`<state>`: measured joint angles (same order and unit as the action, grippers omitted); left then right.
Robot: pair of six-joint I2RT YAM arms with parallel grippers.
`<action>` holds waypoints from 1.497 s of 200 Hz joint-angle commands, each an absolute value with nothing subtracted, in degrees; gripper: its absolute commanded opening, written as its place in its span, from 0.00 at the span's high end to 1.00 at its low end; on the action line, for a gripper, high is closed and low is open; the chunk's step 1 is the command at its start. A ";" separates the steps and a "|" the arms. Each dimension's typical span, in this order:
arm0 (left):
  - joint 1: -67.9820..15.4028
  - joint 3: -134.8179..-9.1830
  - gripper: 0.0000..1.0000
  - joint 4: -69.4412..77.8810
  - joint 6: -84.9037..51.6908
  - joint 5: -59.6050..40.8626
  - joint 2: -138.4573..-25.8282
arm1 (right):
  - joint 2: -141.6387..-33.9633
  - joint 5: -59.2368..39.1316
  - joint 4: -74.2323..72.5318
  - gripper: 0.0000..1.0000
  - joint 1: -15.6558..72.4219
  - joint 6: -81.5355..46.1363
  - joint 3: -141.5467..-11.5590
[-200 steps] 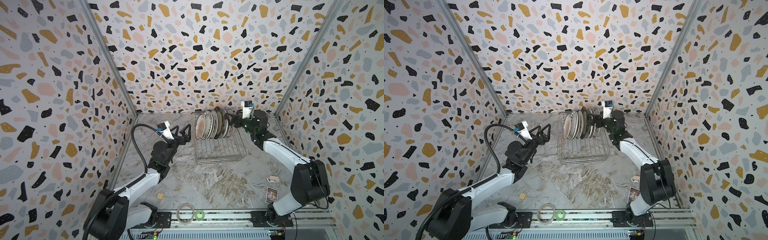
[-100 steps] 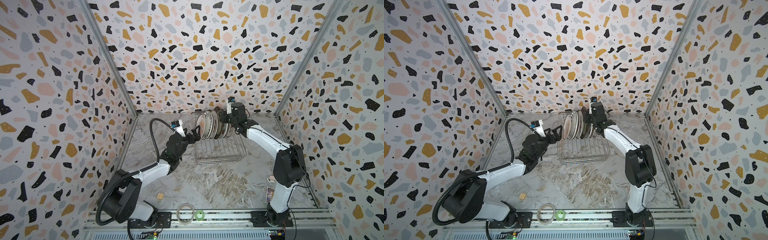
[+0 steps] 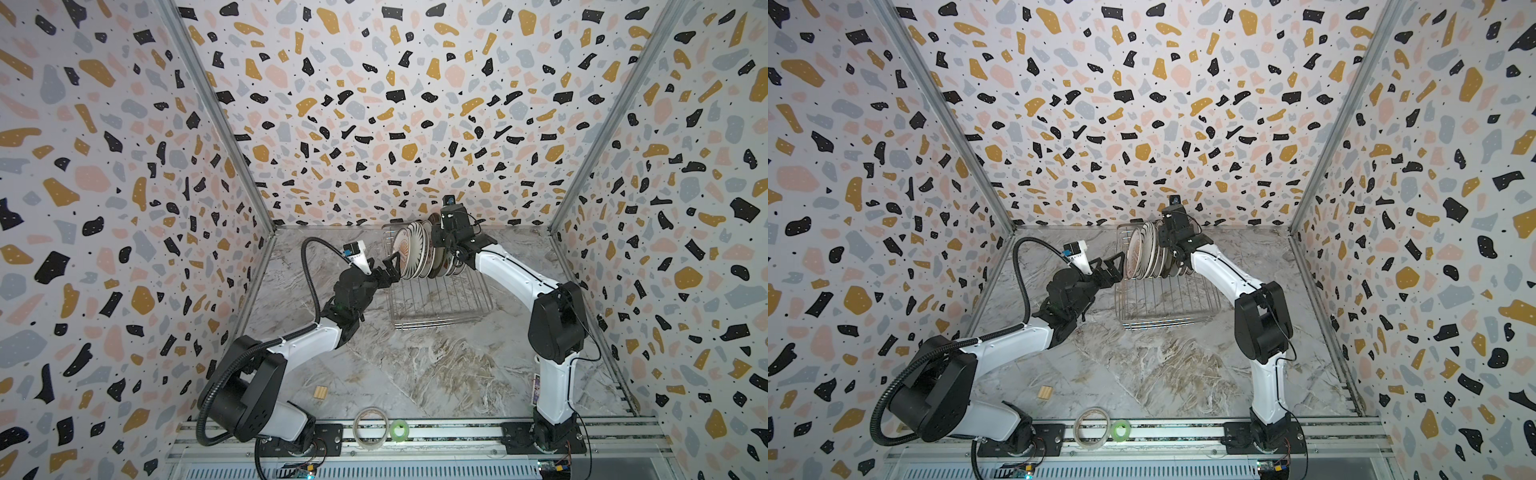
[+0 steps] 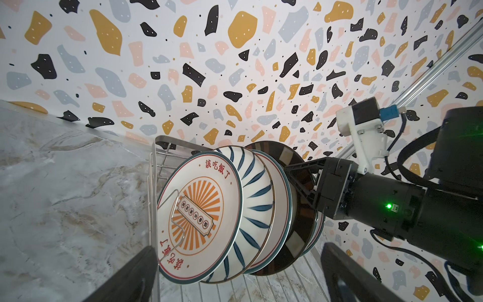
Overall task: Unload the plates from the dish rack
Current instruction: 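Grip the dark-rimmed cream plate's top edge with the right gripper while left waits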
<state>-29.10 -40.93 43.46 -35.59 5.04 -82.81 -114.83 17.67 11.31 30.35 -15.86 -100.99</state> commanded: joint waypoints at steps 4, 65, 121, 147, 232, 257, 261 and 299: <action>-29.45 -40.44 0.01 44.21 -35.06 5.36 -80.69 | -114.98 22.54 14.34 0.69 30.76 -15.50 -103.78; -29.48 -39.48 0.01 44.24 -35.40 5.36 -80.08 | -119.78 24.08 17.19 0.79 30.76 -15.12 -108.08; -29.44 -39.15 0.01 43.88 -35.60 5.62 -79.65 | -120.63 26.19 18.33 0.83 31.01 -14.01 -109.71; -29.47 -38.91 0.01 43.94 -35.81 5.80 -79.43 | -120.33 27.01 18.37 0.85 31.20 -13.20 -109.87; -29.46 -38.14 0.01 43.42 -35.69 6.97 -78.87 | -116.37 28.55 15.27 0.97 32.45 -9.81 -108.69; -29.42 -37.68 0.01 43.16 -35.68 7.90 -78.44 | -114.17 29.44 14.01 0.99 32.78 -8.33 -108.00; -29.44 -37.62 0.01 43.15 -35.63 7.99 -78.38 | -113.73 29.59 13.76 0.99 32.93 -8.14 -107.87; -29.39 -37.09 0.00 43.07 -35.69 8.34 -77.47 | -111.51 31.38 13.03 1.00 33.57 -6.99 -107.36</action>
<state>-29.12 -38.00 41.50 -35.79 7.07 -79.15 -118.87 29.54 15.42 32.77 -9.39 -106.85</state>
